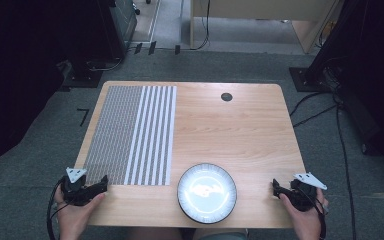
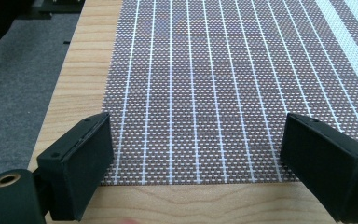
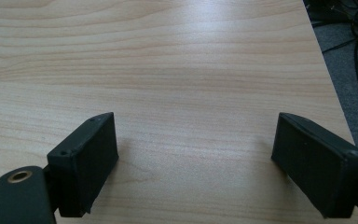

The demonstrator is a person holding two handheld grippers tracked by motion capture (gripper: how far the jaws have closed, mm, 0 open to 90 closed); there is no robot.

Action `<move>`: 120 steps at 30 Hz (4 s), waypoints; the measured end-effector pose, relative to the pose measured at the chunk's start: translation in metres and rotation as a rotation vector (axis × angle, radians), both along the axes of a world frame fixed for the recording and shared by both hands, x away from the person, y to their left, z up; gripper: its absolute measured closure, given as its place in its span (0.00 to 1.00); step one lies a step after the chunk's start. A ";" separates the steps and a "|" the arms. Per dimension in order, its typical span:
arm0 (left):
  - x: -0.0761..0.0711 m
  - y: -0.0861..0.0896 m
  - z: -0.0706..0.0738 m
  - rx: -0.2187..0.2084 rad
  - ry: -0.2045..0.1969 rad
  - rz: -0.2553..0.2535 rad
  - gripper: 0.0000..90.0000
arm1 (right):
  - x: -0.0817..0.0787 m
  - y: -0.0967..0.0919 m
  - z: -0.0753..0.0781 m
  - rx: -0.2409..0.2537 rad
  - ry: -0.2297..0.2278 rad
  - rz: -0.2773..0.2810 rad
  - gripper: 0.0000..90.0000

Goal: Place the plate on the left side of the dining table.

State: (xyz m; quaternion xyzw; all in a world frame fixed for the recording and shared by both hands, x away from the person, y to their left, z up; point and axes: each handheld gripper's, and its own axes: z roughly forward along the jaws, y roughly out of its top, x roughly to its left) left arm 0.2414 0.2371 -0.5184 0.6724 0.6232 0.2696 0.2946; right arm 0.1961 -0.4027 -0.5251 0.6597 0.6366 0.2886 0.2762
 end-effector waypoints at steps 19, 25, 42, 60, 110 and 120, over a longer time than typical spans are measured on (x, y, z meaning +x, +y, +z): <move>-0.001 0.003 0.002 0.008 0.018 -0.028 0.10 | 0.003 0.002 0.000 0.001 -0.006 -0.013 0.18; -0.001 0.003 0.002 0.009 0.024 -0.023 0.10 | 0.002 0.001 0.001 0.002 -0.013 -0.031 0.24; 0.000 -0.036 0.031 0.047 -0.015 -0.037 0.10 | 0.004 0.002 0.000 0.000 -0.003 -0.023 0.16; 0.009 -0.089 0.050 -0.013 -0.075 -0.170 0.10 | 0.004 0.002 0.000 0.000 -0.003 -0.035 0.16; -0.025 -0.193 0.054 -0.119 -0.064 -0.483 0.16 | -0.010 0.075 0.046 0.141 -0.172 0.031 0.41; -0.029 -0.201 0.046 -0.112 -0.061 -0.499 0.29 | -0.011 0.093 0.042 0.209 -0.187 0.080 0.51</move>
